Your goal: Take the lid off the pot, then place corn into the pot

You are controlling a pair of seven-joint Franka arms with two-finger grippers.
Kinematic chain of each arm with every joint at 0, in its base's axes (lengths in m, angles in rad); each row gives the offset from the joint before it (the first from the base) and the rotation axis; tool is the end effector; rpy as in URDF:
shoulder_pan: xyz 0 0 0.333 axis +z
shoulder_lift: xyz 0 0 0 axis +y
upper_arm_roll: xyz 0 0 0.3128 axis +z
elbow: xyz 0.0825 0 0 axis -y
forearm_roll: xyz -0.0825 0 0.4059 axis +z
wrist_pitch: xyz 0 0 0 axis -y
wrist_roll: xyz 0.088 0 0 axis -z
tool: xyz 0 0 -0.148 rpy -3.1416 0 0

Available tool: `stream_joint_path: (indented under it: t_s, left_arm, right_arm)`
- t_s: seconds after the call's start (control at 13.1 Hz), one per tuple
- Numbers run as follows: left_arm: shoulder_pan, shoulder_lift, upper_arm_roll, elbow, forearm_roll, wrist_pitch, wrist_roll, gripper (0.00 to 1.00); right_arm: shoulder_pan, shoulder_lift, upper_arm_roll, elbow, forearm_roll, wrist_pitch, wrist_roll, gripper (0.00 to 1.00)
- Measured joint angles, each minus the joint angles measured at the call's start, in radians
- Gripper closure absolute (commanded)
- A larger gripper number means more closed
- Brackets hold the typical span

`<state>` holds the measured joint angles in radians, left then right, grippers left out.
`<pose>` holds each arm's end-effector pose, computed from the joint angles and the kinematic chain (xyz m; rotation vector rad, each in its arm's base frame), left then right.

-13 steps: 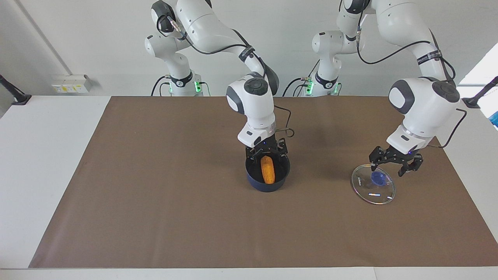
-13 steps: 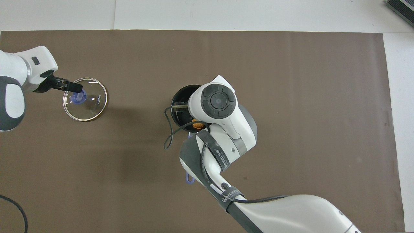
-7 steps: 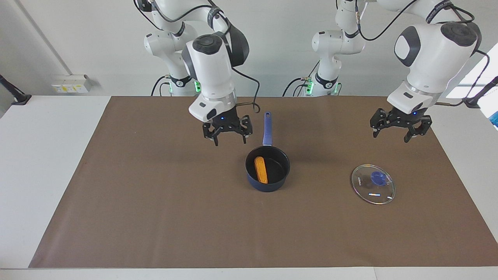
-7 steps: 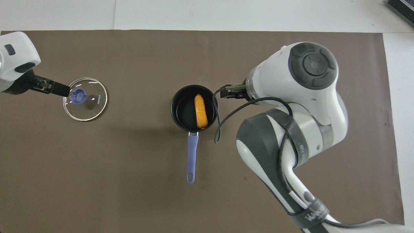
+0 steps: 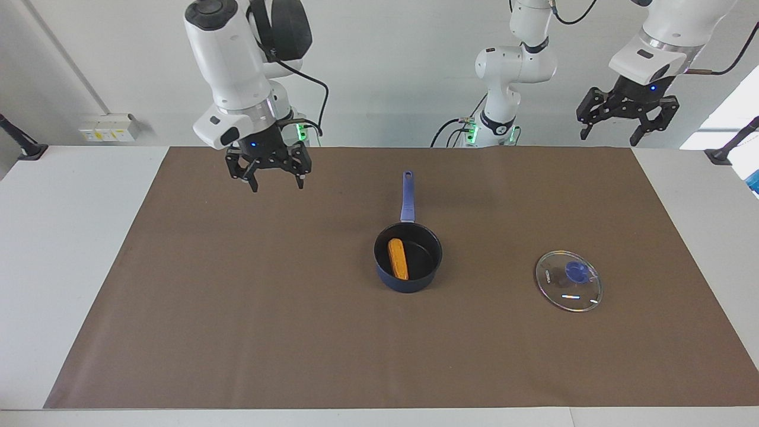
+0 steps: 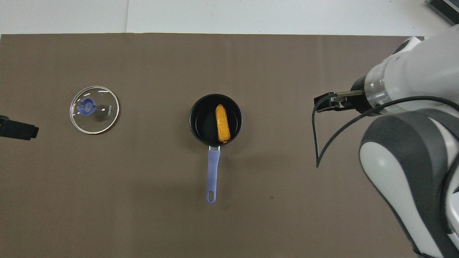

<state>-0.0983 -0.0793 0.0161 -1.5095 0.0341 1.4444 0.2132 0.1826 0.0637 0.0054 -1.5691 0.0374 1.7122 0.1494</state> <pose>0.5365 -0.0384 0.6433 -3.0753 0.4505 -0.0187 0.6002 0.1192 0.5566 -3.0888 -0.0537 -0.1112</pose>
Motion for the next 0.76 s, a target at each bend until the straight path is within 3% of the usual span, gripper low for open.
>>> stream_joint_path:
  t_s: [0.38, 0.76]
  left_arm:
    - [0.004, 0.007, 0.008, 0.055, 0.000, -0.049, -0.003, 0.00]
    - [0.011, 0.028, 0.019, 0.086, -0.009, -0.067, -0.003, 0.00]
  right_arm:
    - [-0.136, -0.056, -0.004, 0.000, 0.000, -0.062, -0.127, 0.00]
    - [-0.154, -0.125, -0.023, 0.003, -0.005, -0.146, -0.127, 0.00]
